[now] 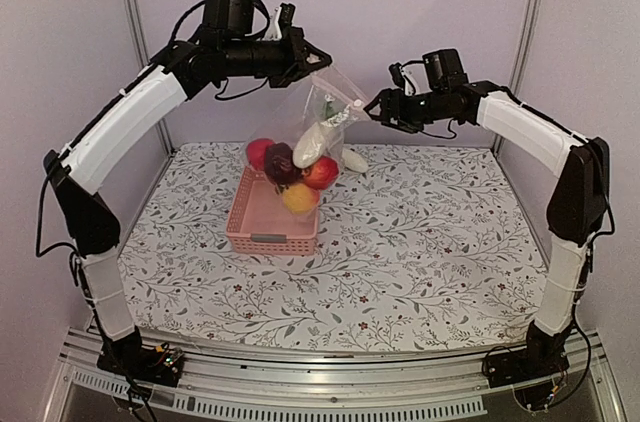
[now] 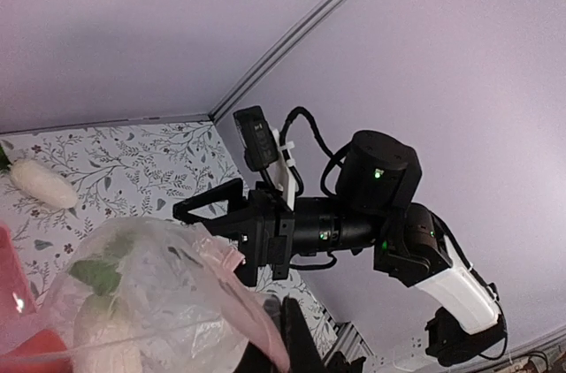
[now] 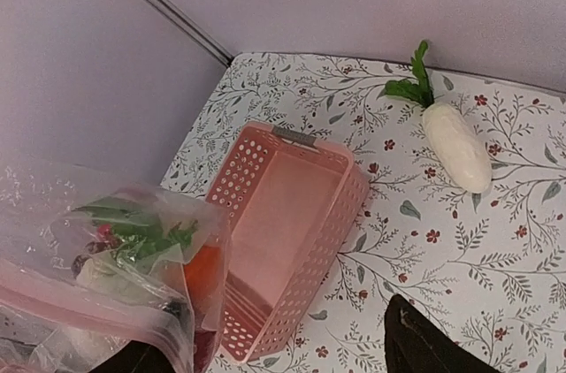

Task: Place the food in the zip-top bag and seal the zipper
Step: Pass from the right arm to the left, then pick up the fake vegetable from the corner of the board.

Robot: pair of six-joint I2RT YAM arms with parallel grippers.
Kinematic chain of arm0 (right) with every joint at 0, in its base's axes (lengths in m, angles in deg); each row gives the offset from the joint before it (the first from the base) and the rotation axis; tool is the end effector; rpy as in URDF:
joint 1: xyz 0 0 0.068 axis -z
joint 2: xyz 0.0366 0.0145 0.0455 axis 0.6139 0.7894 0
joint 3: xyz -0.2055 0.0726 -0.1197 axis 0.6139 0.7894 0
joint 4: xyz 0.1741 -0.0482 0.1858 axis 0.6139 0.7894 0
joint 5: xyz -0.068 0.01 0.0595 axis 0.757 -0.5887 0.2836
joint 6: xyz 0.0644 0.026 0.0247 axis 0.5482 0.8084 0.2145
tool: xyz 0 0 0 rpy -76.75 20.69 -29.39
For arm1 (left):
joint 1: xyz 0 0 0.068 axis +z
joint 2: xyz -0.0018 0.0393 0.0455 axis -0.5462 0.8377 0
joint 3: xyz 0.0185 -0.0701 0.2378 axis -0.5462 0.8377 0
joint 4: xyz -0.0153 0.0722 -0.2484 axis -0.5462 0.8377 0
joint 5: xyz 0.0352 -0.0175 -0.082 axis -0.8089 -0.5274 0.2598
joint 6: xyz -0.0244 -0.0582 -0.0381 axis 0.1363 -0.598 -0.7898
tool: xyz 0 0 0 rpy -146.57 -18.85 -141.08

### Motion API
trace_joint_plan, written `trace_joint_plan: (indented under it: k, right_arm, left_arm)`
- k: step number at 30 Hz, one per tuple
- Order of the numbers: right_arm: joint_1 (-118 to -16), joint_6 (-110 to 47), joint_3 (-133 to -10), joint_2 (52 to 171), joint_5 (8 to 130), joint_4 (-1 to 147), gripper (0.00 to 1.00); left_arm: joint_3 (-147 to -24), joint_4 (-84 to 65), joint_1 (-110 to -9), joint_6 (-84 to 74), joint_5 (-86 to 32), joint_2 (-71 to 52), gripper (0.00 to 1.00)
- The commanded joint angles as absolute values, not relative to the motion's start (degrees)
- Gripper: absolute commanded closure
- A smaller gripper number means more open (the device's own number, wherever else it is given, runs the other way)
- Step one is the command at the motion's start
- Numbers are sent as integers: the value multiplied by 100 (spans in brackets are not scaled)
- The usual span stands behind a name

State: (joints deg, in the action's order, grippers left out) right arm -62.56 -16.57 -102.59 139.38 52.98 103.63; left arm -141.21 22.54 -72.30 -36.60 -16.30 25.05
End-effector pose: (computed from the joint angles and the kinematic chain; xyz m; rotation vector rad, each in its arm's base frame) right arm 0.4003 0.2117 0.3150 -0.3158 2.2278 0.9059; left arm 0.3291 -0.2940 0.4458 0.1933 1.9526 -1.2913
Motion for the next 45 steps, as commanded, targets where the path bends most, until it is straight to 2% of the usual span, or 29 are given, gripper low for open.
trace_joint_plan:
  k: [1,6,9,13,17,23,26,30,35,39,45]
  right_arm:
    - [-5937,-1758,-10368,14954,5883,10500,22]
    - [-5938,-1656,-10945,15707,5843,10138,2]
    - [-5943,-1578,-11071,15980,4923,9691,1]
    - [-5989,-1125,-10593,15390,3130,8756,2]
    - [-6345,-831,-10533,14584,2483,8610,2]
    - [-6897,-1273,-10631,13981,2669,9346,1]
    - [-6900,-1371,-10528,13766,3412,9677,2]
    - [-6543,-1319,-10510,13795,4398,9979,13]
    - [-6263,-1433,-10719,14263,5382,10111,21]
    - [-6207,-1758,-11384,14995,5569,10237,19]
    - [-6139,-1766,-11995,16066,5747,9960,6]
  left_arm:
    - [-14357,1933,-6822,-3488,-2043,1142,100]
    - [-14111,2591,-6660,-3187,-2753,433,100]
    - [-14057,3147,-6570,-3058,-3300,187,100]
    - [-13246,2898,-6513,-3086,-3762,-189,100]
    - [-12698,2536,-6479,-3073,-3965,-228,100]
    - [-12767,2134,-6390,-2902,-3728,414,100]
    - [-13245,2125,-6367,-2743,-3667,775,100]
    - [-13779,2493,-6339,-2519,-4037,887,100]
    - [-13563,2745,-6233,-2313,-4621,343,100]
    - [-13517,2988,-6155,-2217,-4789,-75,100]
    - [-13233,3233,-6146,-2203,-4992,-606,100]
